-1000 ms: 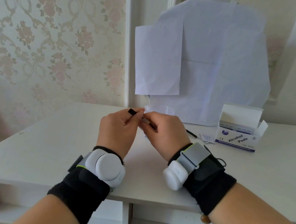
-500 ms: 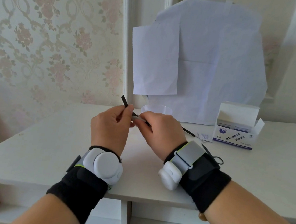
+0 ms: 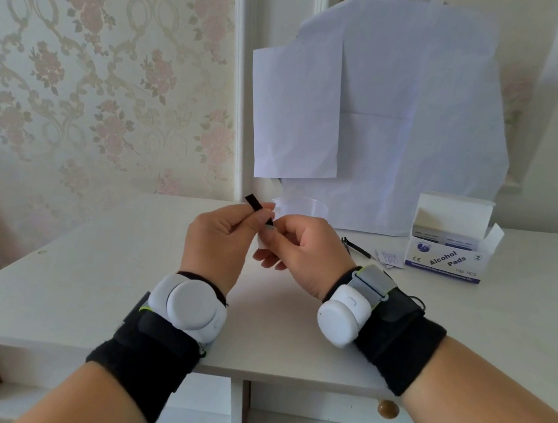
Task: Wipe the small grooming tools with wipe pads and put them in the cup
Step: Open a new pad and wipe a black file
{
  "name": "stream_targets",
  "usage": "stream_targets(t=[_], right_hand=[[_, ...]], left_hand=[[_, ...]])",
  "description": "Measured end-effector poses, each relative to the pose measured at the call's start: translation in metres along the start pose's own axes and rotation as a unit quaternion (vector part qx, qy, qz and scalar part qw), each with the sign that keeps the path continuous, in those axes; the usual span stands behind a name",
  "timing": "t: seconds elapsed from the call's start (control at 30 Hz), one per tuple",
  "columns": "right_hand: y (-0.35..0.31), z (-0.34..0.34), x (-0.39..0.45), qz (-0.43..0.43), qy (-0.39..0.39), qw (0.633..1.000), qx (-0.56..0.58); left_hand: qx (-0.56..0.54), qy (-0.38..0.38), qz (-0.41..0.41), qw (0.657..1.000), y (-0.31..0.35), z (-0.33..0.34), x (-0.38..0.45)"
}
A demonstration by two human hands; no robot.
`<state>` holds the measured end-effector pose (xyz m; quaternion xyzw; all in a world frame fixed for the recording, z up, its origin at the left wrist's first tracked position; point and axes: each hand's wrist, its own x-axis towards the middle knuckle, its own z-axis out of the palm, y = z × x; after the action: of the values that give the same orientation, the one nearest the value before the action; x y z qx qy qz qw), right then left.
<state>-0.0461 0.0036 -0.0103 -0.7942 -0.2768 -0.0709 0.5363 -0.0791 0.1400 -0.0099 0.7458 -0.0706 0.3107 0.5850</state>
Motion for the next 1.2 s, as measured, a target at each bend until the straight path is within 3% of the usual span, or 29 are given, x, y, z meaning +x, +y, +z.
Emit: stream_targets(t=[0.13, 0.33, 0.63, 0.73, 0.9, 1.03, 1.2], right_hand=[[0.001, -0.001, 0.001, -0.001, 0.01, 1.0, 0.027], [-0.005, 0.0, -0.002, 0.028, -0.018, 0.999, 0.018], [-0.001, 0.002, 0.0, 0.06, -0.059, 0.994, 0.063], [-0.001, 0.001, 0.0, 0.066, -0.024, 0.996, 0.055], [-0.006, -0.004, 0.002, 0.078, 0.071, 0.99, 0.089], [-0.007, -0.006, 0.003, 0.11, 0.118, 0.975, 0.155], [-0.006, -0.009, 0.007, 0.114, 0.14, 0.967, 0.181]], left_hand=[[-0.002, -0.029, 0.014, 0.999, 0.002, 0.003, -0.002], [0.022, 0.044, 0.016, 0.999, -0.001, 0.0, 0.001], [0.045, 0.059, 0.011, 0.997, -0.004, 0.0, 0.005], [0.153, 0.028, 0.051, 0.987, -0.003, 0.004, 0.002], [0.316, -0.054, 0.182, 0.93, -0.006, 0.014, -0.001], [0.308, -0.09, 0.179, 0.93, -0.008, 0.016, -0.001], [0.267, -0.084, 0.177, 0.944, -0.007, 0.015, -0.002]])
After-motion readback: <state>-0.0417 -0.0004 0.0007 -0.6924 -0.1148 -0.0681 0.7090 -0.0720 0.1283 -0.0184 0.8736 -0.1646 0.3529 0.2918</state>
